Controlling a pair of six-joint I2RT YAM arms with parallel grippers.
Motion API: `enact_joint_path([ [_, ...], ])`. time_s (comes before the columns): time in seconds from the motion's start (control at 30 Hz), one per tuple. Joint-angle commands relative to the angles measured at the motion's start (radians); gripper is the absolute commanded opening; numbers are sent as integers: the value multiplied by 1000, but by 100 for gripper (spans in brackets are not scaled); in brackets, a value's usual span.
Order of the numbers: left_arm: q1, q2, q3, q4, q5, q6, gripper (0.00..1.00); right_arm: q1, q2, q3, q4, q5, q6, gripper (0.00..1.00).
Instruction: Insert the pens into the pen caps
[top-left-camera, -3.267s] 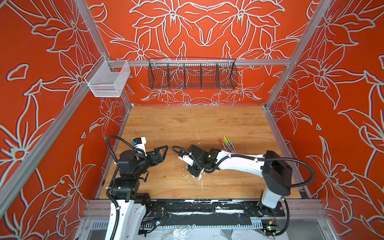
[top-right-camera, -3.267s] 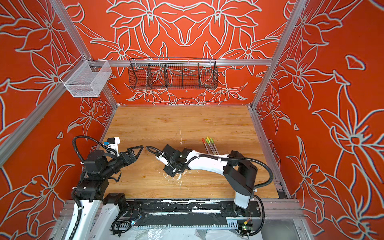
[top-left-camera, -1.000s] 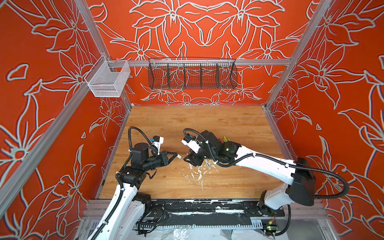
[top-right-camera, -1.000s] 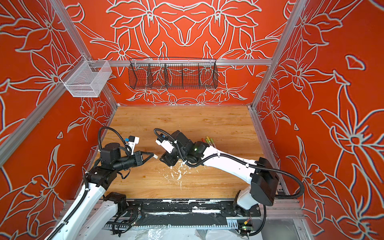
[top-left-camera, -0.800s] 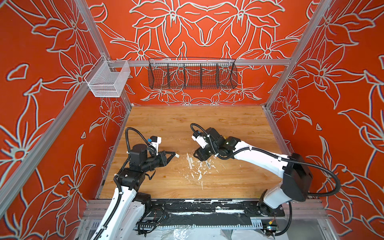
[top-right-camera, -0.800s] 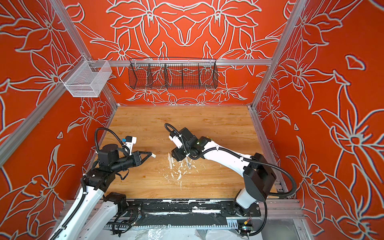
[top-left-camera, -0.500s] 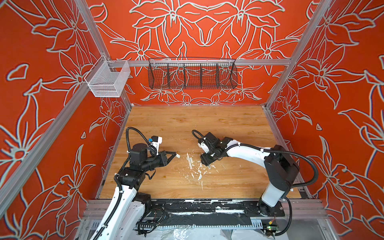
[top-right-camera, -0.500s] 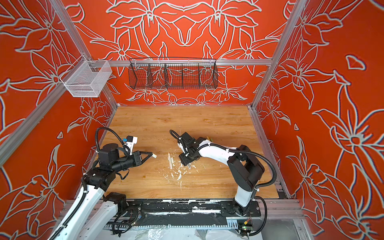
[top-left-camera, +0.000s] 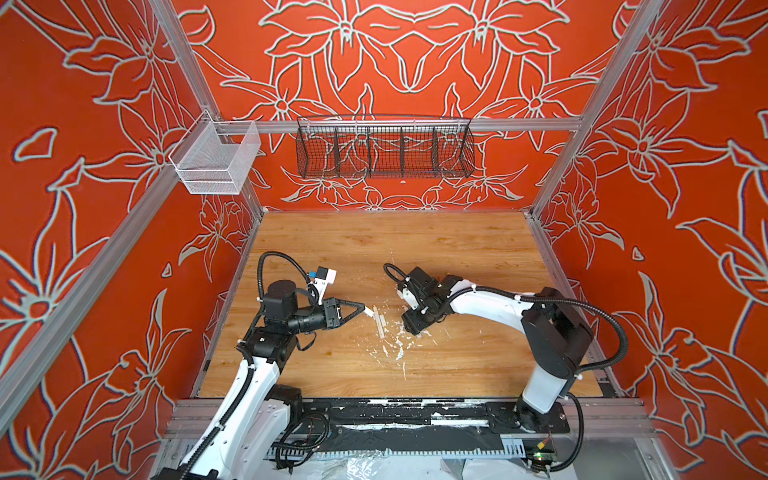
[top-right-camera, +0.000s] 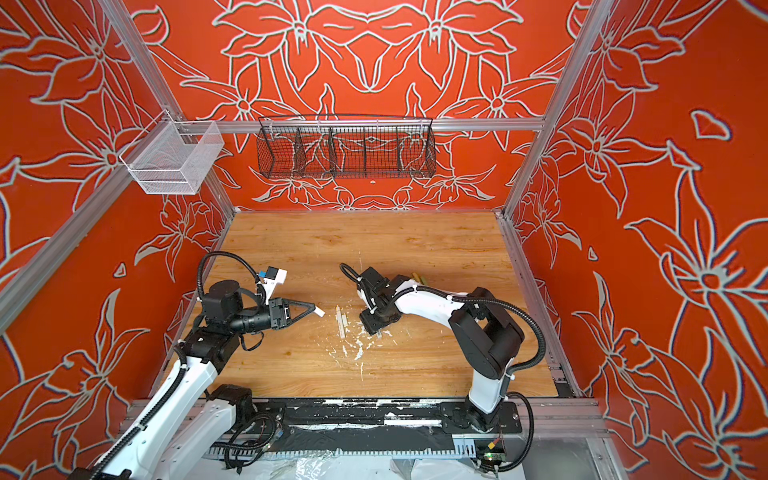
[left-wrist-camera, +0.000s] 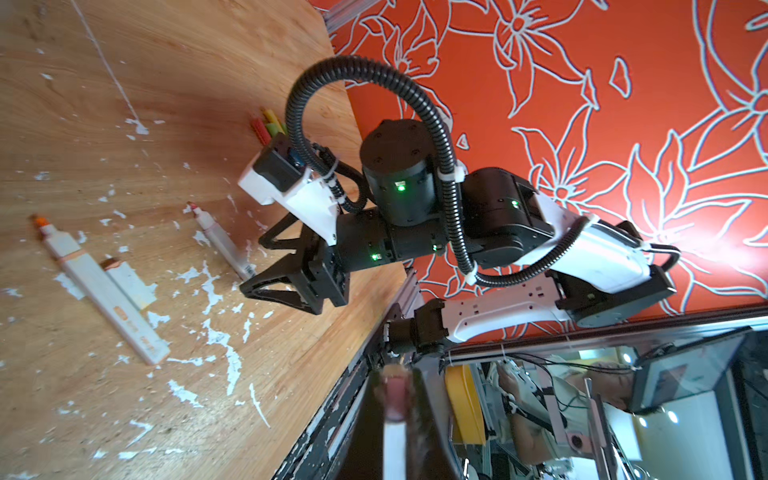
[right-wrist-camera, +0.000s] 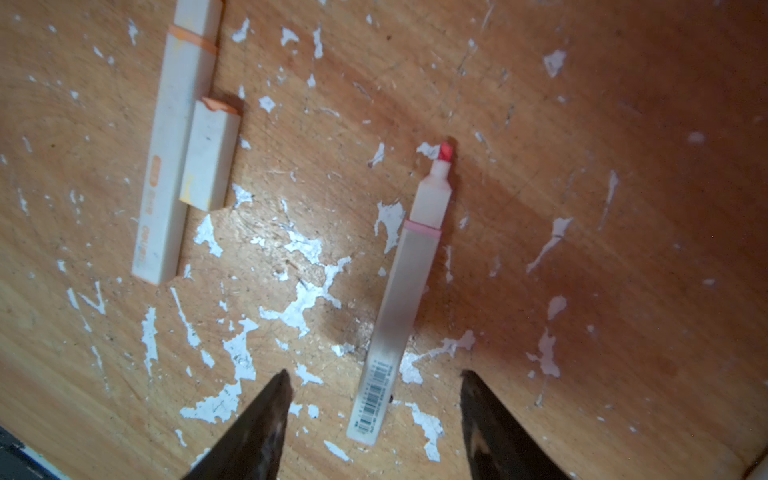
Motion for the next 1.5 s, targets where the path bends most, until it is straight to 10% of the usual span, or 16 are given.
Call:
enact_joint_path([
  [0.0, 8, 1, -23, 191, 114, -108, 0, -3, 33, 0, -27, 17, 3, 66],
  [0.5, 7, 38, -76, 532, 215, -334, 0, -5, 99, 22, -37, 30, -6, 36],
  [1.0, 46, -8, 45, -177, -164, 135, 0, 6, -13, -3, 45, -110, -144, 15],
  [1.47, 105, 7, 30, -123, -111, 101, 0, 78, -312, -117, 130, -278, -321, 10],
])
